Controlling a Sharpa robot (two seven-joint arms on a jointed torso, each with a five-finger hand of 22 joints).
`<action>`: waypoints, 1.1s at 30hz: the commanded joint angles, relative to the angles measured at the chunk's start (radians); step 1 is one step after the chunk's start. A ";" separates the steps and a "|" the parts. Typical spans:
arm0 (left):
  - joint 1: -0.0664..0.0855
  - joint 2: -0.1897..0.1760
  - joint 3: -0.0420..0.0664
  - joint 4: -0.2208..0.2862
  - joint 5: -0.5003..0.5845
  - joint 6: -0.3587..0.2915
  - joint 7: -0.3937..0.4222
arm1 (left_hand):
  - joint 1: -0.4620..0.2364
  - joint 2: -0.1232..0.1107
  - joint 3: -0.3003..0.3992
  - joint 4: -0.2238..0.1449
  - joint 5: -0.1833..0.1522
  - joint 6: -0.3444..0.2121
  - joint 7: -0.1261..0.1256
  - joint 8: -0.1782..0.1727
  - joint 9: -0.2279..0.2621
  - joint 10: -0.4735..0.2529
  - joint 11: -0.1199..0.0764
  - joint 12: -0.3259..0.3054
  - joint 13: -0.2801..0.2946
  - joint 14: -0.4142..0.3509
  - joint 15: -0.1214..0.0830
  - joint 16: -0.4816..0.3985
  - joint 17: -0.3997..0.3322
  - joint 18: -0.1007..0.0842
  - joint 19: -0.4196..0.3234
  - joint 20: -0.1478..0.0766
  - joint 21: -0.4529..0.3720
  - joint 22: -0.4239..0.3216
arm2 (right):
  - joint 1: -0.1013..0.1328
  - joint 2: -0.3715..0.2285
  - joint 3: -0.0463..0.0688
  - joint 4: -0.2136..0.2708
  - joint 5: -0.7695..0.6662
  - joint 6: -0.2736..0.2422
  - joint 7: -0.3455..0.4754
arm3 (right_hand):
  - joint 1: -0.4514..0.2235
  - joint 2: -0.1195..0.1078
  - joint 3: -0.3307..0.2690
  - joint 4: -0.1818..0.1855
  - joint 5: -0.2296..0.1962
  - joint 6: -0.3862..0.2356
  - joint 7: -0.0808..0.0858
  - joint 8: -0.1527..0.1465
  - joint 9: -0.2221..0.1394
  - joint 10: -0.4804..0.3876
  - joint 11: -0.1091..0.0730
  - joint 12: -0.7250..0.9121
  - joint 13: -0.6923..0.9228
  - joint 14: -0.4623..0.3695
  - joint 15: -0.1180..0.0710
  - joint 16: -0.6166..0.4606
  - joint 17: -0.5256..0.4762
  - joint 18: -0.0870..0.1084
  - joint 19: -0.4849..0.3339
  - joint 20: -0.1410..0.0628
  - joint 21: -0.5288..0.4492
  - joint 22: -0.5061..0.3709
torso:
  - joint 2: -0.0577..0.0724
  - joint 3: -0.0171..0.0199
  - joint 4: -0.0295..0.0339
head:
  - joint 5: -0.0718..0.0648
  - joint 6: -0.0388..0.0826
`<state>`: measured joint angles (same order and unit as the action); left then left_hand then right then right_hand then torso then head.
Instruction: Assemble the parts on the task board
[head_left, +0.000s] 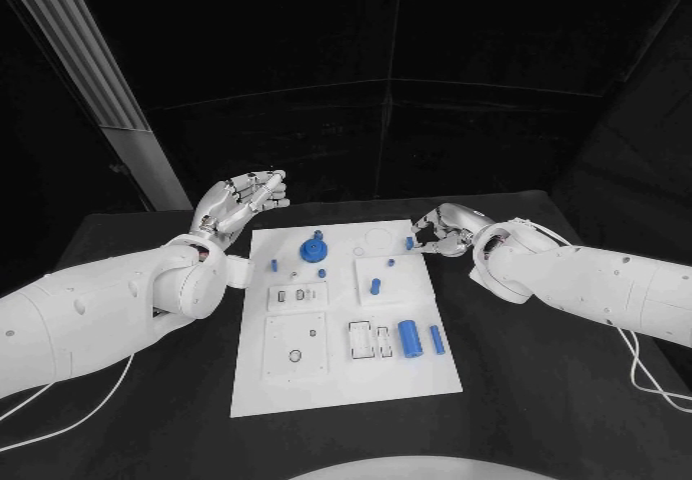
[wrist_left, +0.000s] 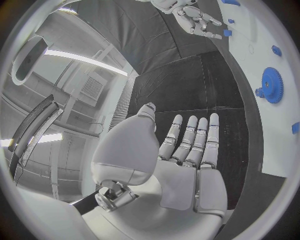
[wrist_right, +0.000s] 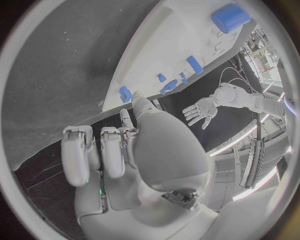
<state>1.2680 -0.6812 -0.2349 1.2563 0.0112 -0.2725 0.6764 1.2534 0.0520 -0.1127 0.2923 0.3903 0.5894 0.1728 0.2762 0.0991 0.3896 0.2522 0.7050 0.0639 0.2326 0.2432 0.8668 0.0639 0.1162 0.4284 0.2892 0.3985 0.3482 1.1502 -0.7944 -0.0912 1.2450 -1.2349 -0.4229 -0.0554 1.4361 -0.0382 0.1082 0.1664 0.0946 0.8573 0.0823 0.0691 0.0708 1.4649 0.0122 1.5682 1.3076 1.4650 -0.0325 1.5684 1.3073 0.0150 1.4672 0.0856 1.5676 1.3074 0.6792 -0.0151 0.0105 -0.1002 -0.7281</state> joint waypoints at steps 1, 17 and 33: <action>0.002 0.001 0.001 0.002 0.000 0.010 0.200 | 0.002 0.005 -0.007 0.000 0.004 -0.009 0.112 0.004 0.001 -0.004 0.000 -0.003 0.001 -0.008 0.002 0.002 0.001 -0.011 -0.007 0.000 -0.004 -0.001 | 0.000 0.004 0.000 -0.005 -0.021 0.026 -0.024 | 0.011 0.003 0.000 -0.009 -0.002 -0.001 -0.006 0.004 0.001 0.106 -0.006 0.003 0.263 0.106 -0.005 0.002 0.264 -0.015 0.104 -0.007 0.003 0.263 | 0.000 -0.0001 0.0001 | -0.004 0.000; 0.002 -0.002 0.001 0.000 0.000 0.008 0.200 | 0.003 0.005 -0.007 0.000 0.004 -0.009 0.112 0.005 0.001 -0.005 0.000 -0.003 0.001 -0.008 0.003 0.002 0.001 -0.011 -0.007 0.000 -0.004 -0.001 | -0.001 0.041 0.001 -0.043 -0.024 0.052 -0.030 | 0.014 0.005 0.001 -0.010 -0.001 -0.002 -0.007 0.003 0.001 0.106 -0.007 0.003 0.263 0.106 -0.006 0.002 0.264 -0.015 0.104 -0.008 0.003 0.263 | 0.000 -0.0003 0.0005 | 0.001 -0.001; 0.002 -0.005 0.001 0.003 0.000 0.008 0.197 | 0.003 0.005 -0.007 0.000 0.004 -0.010 0.112 0.006 0.002 -0.005 0.000 -0.002 0.001 -0.008 0.003 0.003 0.001 -0.011 -0.007 0.000 -0.004 -0.001 | -0.001 0.070 0.001 -0.068 -0.031 0.071 -0.035 | 0.027 0.029 0.013 -0.016 0.024 0.030 -0.011 0.013 0.004 0.106 -0.012 0.003 0.263 0.106 -0.012 0.002 0.264 -0.015 0.104 -0.016 0.003 0.263 | -0.001 0.0007 -0.0004 | 0.002 -0.005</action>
<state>1.2682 -0.6849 -0.2349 1.2570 0.0112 -0.2724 0.6764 1.2534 0.0520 -0.1127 0.2923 0.3903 0.5857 0.1691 0.2761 0.0991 0.3896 0.2521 0.7050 0.0640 0.2289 0.2468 0.8668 0.0640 0.1162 0.4284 0.2892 0.3985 0.3486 1.1477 -0.7255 -0.0907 1.1768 -1.2556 -0.3651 -0.0872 1.4583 -0.0155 0.1202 0.1546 0.1147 0.8802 0.0698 0.0790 0.0739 1.4649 0.0051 1.5683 1.3082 1.4650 -0.0396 1.5684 1.3073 0.0150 1.4672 0.0783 1.5676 1.3074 0.6790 -0.0149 0.0107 -0.0981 -0.7320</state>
